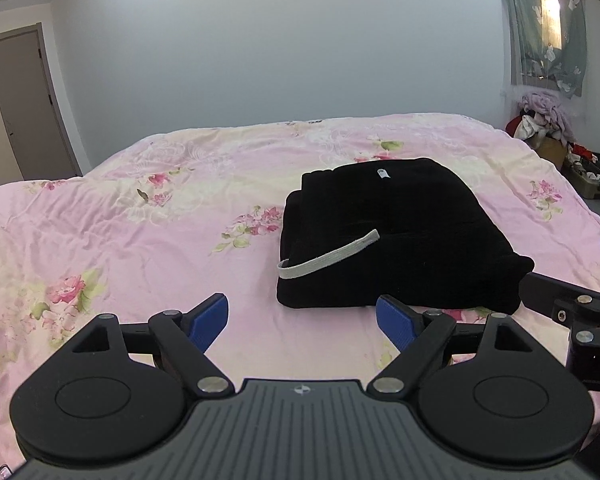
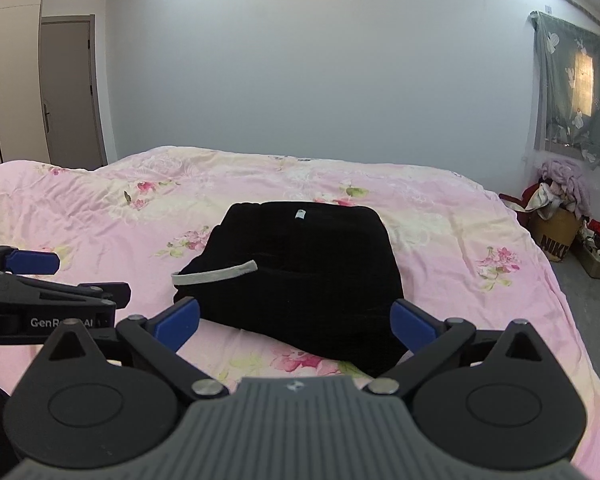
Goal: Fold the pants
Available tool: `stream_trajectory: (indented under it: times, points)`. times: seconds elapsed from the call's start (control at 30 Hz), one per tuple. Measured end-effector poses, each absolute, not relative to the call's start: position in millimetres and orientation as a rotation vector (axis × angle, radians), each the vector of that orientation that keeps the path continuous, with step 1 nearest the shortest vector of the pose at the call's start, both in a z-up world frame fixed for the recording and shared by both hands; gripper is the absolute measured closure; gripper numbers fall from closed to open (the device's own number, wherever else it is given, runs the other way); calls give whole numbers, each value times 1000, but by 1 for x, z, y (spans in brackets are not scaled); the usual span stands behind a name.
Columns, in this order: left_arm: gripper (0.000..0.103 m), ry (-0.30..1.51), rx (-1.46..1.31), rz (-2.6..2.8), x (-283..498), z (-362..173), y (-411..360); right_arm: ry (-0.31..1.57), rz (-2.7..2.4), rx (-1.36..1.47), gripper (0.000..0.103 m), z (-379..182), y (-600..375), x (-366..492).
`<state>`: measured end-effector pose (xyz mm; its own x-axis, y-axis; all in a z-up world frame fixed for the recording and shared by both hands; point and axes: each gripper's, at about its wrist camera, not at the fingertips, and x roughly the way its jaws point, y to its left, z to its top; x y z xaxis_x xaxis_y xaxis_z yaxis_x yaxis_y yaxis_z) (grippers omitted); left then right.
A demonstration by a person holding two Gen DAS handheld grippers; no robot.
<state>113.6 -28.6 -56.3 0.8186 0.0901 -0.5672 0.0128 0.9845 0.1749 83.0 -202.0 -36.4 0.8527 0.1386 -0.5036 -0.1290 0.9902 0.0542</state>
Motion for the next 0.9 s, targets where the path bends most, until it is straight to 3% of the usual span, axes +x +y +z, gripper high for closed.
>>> stream_trajectory:
  times: [0.9]
  points:
    - [5, 626, 141, 38, 111, -47, -30, 501, 151, 36, 5, -24, -214, 74]
